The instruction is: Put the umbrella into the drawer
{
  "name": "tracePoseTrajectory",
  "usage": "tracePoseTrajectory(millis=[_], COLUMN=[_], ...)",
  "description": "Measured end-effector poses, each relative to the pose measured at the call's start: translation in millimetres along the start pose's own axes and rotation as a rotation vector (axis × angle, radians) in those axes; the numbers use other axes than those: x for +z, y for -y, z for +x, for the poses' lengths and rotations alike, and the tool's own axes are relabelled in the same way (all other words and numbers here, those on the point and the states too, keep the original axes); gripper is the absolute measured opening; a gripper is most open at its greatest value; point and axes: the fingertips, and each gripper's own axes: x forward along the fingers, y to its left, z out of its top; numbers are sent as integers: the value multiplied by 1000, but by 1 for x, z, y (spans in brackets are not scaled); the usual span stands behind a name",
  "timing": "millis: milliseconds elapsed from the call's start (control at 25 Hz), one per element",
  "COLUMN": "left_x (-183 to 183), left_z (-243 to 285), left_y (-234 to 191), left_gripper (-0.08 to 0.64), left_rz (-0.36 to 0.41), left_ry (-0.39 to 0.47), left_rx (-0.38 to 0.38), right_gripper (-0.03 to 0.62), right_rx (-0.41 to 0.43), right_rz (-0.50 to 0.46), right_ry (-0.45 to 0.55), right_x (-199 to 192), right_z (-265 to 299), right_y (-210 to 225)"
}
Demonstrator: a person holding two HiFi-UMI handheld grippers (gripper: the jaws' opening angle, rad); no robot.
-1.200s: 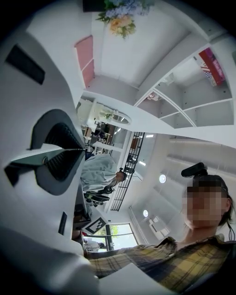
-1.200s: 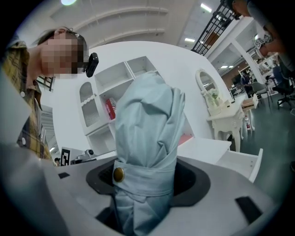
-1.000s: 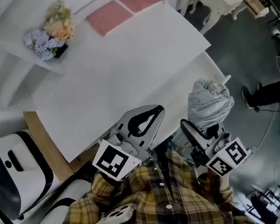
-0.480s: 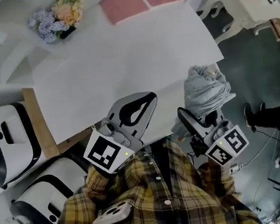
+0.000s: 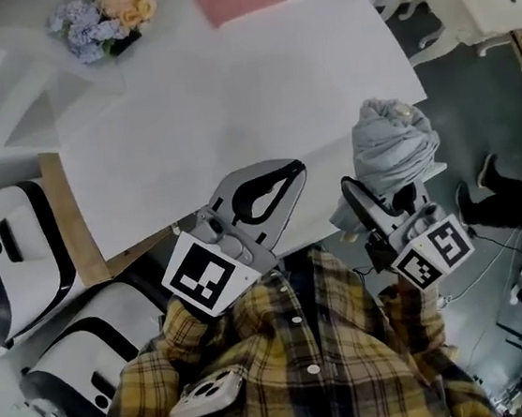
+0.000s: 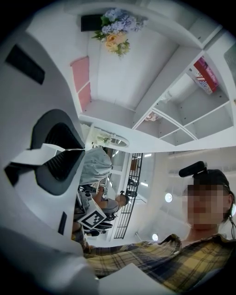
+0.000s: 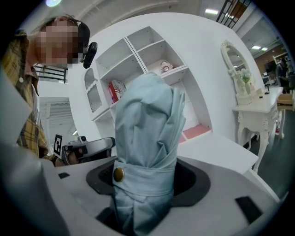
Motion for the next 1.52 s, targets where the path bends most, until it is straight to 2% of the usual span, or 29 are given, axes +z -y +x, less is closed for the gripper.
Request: tracePoseTrajectory(millis=[320,520,720,920,1120,1320,1520], left_x=[1,3,-14,-34,-46,-60,-70], left_z=[-11,-12,-19,-34,-45,-48,-56], left_y=[-6,-7,-8,-13,-19,-20,-24], left_gripper=[26,26,26,26,26,26,26], left_rz=[-6,-6,-25,-49,-104,-104,-126], left_ry=[2,4,-8,-30,-8,-38,-50], left_rx=[-7,-7,1,15,37,55,83], right_gripper=[293,293,293,293,293,293,293], right_rx=[-18,-20,-4,44,108,186,253], right_rz=[-8,-37,-71,-177,-261,-346,-471], right_ry=[24,0,-45,-137,-227,-322,-466], right_x=[6,4,-11,-36,-61,-91,-129], right_z=[3,3,6,21,40,54,58], right_y=[-12,-13,-13,-18,-25,-28,-30])
